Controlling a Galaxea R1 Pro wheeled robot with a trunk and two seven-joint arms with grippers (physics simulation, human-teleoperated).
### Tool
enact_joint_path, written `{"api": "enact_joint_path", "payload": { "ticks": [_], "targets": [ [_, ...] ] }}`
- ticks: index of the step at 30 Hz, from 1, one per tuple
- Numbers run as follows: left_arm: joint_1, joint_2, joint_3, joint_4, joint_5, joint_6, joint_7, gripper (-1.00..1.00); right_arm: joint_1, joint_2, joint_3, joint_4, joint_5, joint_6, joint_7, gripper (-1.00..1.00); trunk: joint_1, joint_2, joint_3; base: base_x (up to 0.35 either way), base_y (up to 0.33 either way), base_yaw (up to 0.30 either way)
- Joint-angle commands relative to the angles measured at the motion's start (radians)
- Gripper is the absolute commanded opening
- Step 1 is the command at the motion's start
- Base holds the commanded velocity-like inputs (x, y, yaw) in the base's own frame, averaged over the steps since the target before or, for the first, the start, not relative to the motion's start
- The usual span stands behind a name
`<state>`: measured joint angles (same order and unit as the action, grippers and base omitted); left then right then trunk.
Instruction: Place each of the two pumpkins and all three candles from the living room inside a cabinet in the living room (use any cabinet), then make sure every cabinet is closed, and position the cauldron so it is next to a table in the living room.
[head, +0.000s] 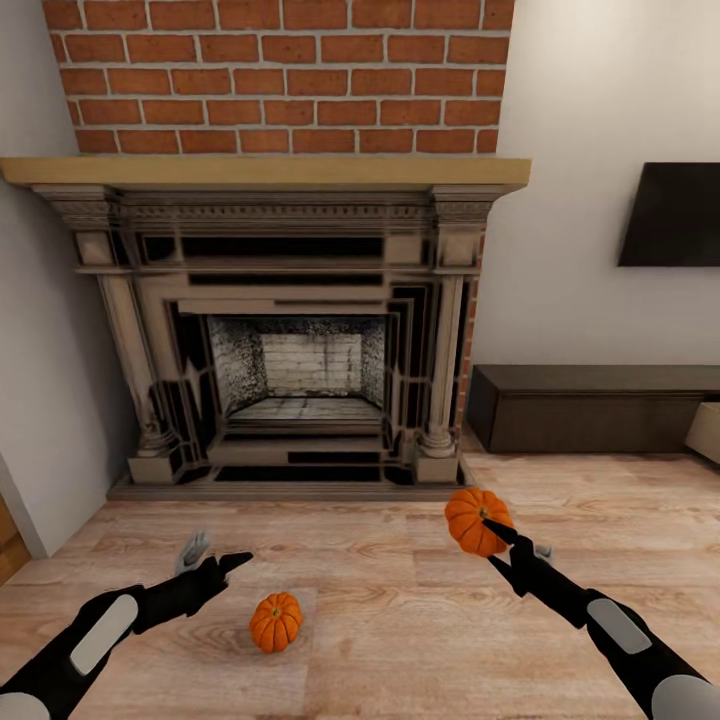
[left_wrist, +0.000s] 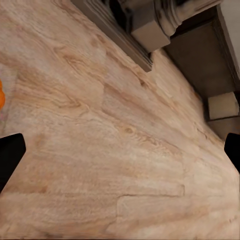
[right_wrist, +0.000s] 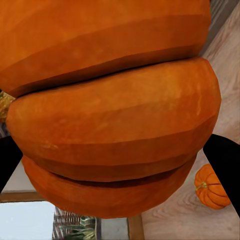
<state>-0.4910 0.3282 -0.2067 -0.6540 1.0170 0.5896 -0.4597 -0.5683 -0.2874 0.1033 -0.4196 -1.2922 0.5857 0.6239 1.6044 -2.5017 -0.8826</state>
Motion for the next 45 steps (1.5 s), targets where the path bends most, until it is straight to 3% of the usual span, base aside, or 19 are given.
{"api": "enact_joint_path", "payload": {
  "ticks": [1,11,22,30,34,36,40,43,45],
  "targets": [
    [-0.001,0.001,-0.003,0.012,0.007,-0.001,0.000,1.00,-0.001,-0.001,0.006,-0.001,-0.007,0.002,0.001,-1.00,0.000,-0.001,-0.001,0.000,0.000,0.000],
    [0.002,0.004,0.001,0.159,0.018,-0.046,-0.001,1.00,-0.001,0.000,0.010,-0.005,-0.007,0.005,-0.002,-1.00,0.000,-0.001,-0.001,0.000,0.000,0.000],
    [0.002,0.014,0.007,0.168,0.020,-0.050,0.000,1.00,-0.001,0.002,0.010,-0.005,-0.006,0.005,-0.012,-1.00,0.000,-0.001,-0.001,0.000,0.000,0.000],
    [0.002,0.017,0.009,0.169,0.020,-0.113,0.015,1.00,-0.001,0.002,0.010,-0.005,-0.006,0.005,-0.014,-1.00,0.000,-0.001,-0.001,0.000,0.000,0.000],
    [0.002,0.013,0.041,0.171,0.024,-0.117,0.017,1.00,-0.001,0.002,0.010,-0.004,-0.006,0.005,-0.014,-1.00,0.000,-0.001,-0.001,0.000,0.000,0.000],
    [0.002,0.015,0.090,0.173,0.024,-0.117,0.018,1.00,-0.001,0.002,0.009,-0.004,-0.006,0.005,-0.014,-1.00,0.000,-0.001,-0.001,0.000,0.000,0.000],
    [0.002,0.017,0.128,0.187,0.030,-0.113,0.008,1.00,-0.001,0.002,0.009,-0.004,-0.006,0.005,-0.014,-1.00,0.000,-0.001,-0.001,0.000,0.000,0.000],
    [0.002,0.030,0.149,0.261,0.056,-0.106,-0.026,1.00,-0.001,0.002,0.009,-0.004,-0.006,0.005,-0.012,-1.00,0.000,-0.001,-0.001,0.000,0.000,0.000],
    [0.002,0.043,0.159,0.328,0.085,-0.099,-0.091,1.00,-0.001,0.002,0.009,-0.004,-0.006,0.005,-0.012,-1.00,0.000,-0.001,-0.001,0.000,0.000,0.000]
  ]
}}
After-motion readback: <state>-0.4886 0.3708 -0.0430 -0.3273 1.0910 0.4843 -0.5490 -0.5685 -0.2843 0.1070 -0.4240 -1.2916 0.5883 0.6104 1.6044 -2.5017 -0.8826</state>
